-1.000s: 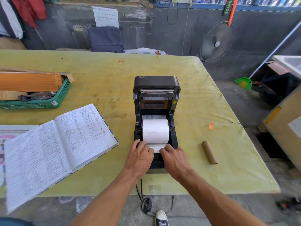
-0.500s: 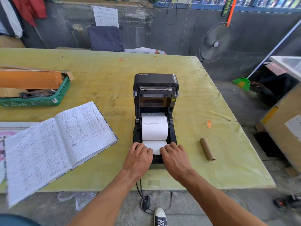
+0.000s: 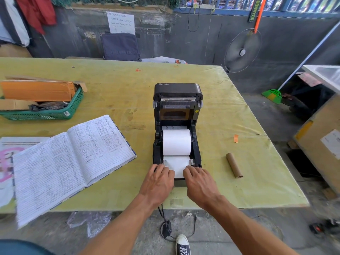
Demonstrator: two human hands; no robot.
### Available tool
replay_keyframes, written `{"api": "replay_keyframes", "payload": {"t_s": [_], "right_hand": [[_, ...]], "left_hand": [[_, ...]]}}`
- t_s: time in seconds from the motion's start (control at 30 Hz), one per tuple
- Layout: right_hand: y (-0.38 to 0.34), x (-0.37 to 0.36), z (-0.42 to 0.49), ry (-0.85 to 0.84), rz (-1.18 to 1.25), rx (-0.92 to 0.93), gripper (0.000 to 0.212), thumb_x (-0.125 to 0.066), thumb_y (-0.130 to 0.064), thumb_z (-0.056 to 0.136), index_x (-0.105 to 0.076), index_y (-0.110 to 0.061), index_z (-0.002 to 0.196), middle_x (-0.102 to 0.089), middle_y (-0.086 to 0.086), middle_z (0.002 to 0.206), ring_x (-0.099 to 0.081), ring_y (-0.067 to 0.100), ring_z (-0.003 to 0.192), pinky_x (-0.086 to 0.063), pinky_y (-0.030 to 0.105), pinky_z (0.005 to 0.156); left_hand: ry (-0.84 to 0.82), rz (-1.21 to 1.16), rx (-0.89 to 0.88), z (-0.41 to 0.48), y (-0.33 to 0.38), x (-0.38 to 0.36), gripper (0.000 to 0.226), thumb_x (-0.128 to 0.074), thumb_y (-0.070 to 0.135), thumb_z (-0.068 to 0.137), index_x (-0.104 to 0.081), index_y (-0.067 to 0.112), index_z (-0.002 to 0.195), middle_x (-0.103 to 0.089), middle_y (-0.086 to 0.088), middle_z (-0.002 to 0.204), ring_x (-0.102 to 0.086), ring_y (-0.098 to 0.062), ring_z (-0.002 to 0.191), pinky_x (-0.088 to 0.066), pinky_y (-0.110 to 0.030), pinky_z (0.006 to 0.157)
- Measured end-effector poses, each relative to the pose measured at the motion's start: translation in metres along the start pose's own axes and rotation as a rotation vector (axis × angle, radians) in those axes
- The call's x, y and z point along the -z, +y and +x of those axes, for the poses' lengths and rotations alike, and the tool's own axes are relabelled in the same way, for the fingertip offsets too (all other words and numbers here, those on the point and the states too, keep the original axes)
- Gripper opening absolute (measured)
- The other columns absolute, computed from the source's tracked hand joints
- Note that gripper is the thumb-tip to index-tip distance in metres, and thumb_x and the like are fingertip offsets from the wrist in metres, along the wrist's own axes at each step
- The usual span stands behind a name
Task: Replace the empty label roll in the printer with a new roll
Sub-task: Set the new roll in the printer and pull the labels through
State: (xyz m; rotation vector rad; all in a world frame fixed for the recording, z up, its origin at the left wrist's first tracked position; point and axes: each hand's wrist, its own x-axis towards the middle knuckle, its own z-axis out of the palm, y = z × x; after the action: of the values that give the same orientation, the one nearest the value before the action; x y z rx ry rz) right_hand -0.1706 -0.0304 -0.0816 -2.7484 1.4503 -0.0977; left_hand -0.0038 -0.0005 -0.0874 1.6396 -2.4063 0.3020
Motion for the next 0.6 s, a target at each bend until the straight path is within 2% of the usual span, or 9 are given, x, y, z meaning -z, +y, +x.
{"api": "replay_keyframes", "payload": {"t_s": [0.1,0.23,0.33,0.47,0.6], "right_hand": [[-0.001,-0.004,-0.007,0.014,0.001,0.024,0.026,-0.048,0.002,0.065,-0.056,-0.01,0.088,-0.063,0.009,0.09,-0.058,0.03,0.077,-0.053,0.041,0.075],[-0.003,-0.004,-0.014,0.032,-0.021,0.028,0.035,-0.031,-0.004,0.068,-0.057,-0.008,0.09,-0.064,0.011,0.094,-0.056,0.029,0.077,-0.052,0.04,0.074],[-0.003,-0.002,-0.02,0.016,-0.034,0.04,0.033,-0.042,-0.003,0.069,-0.059,-0.006,0.097,-0.064,0.013,0.105,-0.058,0.032,0.09,-0.051,0.042,0.082],[-0.003,-0.003,-0.03,-0.011,-0.045,0.046,0.032,-0.051,-0.007,0.064,-0.061,-0.006,0.095,-0.067,0.014,0.109,-0.062,0.033,0.098,-0.054,0.043,0.083],[-0.004,-0.003,-0.038,-0.007,-0.044,0.058,0.036,-0.047,-0.012,0.066,-0.063,-0.007,0.098,-0.067,0.014,0.117,-0.063,0.032,0.103,-0.054,0.045,0.086]], "left_hand": [[0.004,-0.032,-0.009,-0.006,0.003,0.0,0.022,-0.038,0.011,0.078,-0.058,0.014,0.07,-0.058,-0.004,0.065,-0.054,-0.022,0.063,-0.052,-0.037,0.064],[-0.026,-0.084,-0.001,-0.013,0.005,-0.001,0.024,-0.035,0.015,0.08,-0.059,0.013,0.079,-0.061,-0.004,0.08,-0.059,-0.02,0.074,-0.056,-0.037,0.074],[-0.052,-0.125,0.014,-0.016,0.005,0.0,0.024,-0.036,0.014,0.08,-0.06,0.011,0.082,-0.067,-0.008,0.09,-0.065,-0.022,0.086,-0.056,-0.04,0.085],[-0.105,-0.136,0.0,-0.022,0.01,-0.001,0.018,-0.041,0.014,0.078,-0.059,0.01,0.08,-0.068,-0.015,0.098,-0.066,-0.028,0.095,-0.055,-0.041,0.091],[-0.098,-0.158,-0.008,-0.026,0.012,-0.002,0.018,-0.042,0.015,0.078,-0.059,0.009,0.081,-0.068,-0.019,0.106,-0.065,-0.032,0.103,-0.054,-0.043,0.094]]}}
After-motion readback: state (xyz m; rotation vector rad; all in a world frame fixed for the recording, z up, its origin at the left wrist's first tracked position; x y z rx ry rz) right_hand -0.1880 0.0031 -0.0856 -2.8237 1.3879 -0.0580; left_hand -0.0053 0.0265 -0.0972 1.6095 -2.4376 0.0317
